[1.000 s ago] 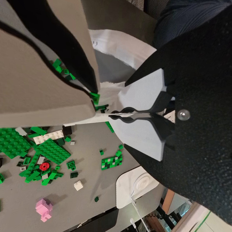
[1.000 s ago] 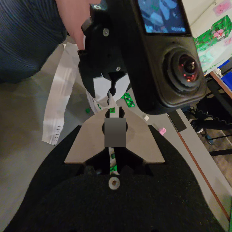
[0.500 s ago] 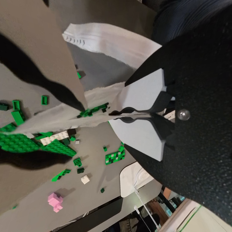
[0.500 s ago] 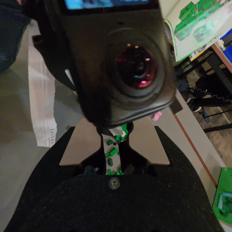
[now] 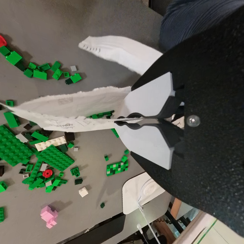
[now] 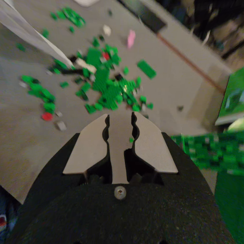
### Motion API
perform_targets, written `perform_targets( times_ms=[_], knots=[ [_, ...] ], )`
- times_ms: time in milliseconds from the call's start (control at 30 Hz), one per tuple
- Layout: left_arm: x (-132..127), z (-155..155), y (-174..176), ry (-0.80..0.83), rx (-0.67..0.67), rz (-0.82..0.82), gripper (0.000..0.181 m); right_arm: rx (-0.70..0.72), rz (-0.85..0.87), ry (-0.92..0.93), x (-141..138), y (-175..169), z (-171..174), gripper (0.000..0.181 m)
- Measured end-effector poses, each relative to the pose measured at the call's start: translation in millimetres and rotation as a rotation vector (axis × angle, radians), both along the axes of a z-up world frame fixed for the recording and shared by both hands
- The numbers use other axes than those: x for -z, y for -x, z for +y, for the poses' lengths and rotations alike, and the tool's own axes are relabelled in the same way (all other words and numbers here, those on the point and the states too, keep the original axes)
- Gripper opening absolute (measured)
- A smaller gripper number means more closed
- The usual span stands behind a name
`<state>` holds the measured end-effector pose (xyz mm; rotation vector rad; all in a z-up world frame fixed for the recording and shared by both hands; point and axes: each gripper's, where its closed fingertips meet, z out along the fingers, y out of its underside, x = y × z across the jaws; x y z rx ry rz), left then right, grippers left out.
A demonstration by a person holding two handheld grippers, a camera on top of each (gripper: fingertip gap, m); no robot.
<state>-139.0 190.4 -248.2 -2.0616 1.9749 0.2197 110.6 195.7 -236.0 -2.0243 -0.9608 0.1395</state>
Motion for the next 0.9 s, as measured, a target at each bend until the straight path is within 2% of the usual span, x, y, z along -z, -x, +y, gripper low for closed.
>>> perform_targets(
  times_ms=[100, 233, 400, 633, 700, 733, 833, 900],
  knots=[
    [-1, 1, 2, 0.002, -0.008, -0.005, 0.0, 0.077, 0.016, 0.125, 44, -44, 0, 0.028],
    [0, 1, 3, 0.005, -0.01, -0.004, 0.0, 0.064, 0.062, 0.183, 77, -51, 3, 0.023],
    [2, 0, 2, 0.01, -0.007, 0.007, 0.0, 0.084, 0.057, 0.235, 96, -51, 14, 0.018],
    [2, 0, 2, 0.015, -0.003, 0.004, 0.0, 0.092, 0.108, 0.306, 99, -51, 17, 0.008],
    [2, 1, 2, 0.015, -0.009, 0.003, 0.0, 0.056, 0.123, 0.292, 90, -41, 15, 0.008],
    [2, 1, 2, 0.015, -0.01, 0.002, 0.0, 0.005, 0.172, 0.264, 76, -25, 12, 0.007],
    [4, 2, 0, 0.019, -0.01, 0.003, 0.0, -0.218, 0.318, 0.064, 11, 43, -7, 0.007],
    [5, 2, -2, 0.022, -0.006, 0.01, 0.0, -0.334, 0.311, -0.1, -25, 86, -21, 0.007]
  ],
)
